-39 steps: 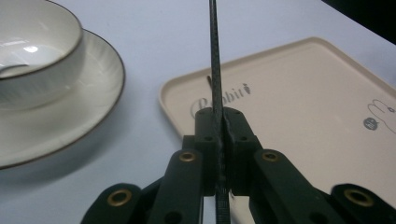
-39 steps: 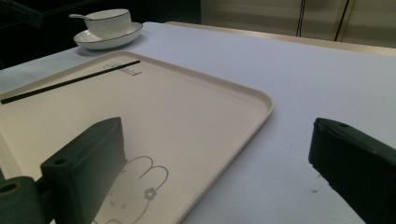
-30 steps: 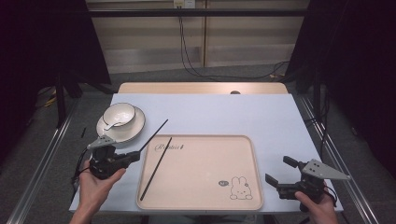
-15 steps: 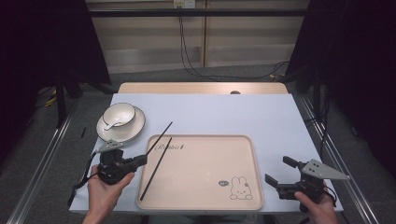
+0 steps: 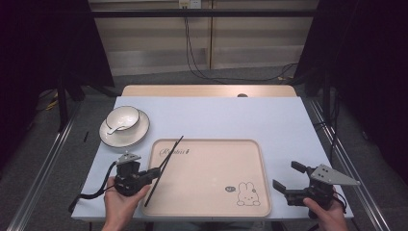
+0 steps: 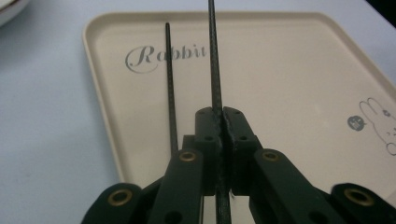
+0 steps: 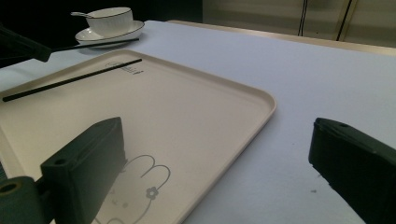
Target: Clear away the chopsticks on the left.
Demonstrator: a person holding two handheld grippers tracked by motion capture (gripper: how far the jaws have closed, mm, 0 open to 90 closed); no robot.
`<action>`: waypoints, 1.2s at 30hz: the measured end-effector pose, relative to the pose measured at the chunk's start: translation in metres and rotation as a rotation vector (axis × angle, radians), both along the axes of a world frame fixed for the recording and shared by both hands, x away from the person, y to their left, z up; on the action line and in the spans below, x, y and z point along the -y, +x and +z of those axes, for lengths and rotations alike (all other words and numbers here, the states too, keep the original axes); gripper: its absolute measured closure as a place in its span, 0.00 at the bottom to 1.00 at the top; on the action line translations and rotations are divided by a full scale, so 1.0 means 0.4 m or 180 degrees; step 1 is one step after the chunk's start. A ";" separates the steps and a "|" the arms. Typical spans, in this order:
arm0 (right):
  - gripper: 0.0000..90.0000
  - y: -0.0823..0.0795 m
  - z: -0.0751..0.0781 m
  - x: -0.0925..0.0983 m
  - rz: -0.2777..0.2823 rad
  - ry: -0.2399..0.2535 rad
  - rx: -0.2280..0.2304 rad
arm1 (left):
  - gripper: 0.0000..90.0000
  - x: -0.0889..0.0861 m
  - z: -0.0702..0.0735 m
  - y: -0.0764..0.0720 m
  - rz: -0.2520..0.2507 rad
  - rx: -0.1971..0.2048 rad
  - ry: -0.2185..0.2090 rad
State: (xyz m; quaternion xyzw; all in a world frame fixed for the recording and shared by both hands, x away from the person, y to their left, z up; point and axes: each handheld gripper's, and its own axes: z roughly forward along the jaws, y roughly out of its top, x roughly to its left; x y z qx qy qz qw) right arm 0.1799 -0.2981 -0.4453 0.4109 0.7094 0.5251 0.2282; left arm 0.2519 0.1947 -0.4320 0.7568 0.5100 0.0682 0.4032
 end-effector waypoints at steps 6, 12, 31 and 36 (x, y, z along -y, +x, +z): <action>0.04 0.000 0.000 0.000 0.0000 -0.0010 0.0007 | 0.95 0.010 -0.014 0.003 0.0025 -0.0112 0.0027; 0.04 0.001 0.000 -0.001 -0.0003 -0.0004 0.0001 | 0.95 0.017 -0.031 0.006 0.0084 -0.0197 0.0124; 0.04 0.002 0.000 -0.002 -0.0004 -0.0009 -0.0001 | 0.95 0.045 -0.073 0.017 0.0078 -0.0432 0.0351; 0.04 0.001 0.000 -0.001 -0.0003 0.0000 -0.0004 | 0.95 0.047 -0.075 0.021 0.0082 -0.0410 0.0341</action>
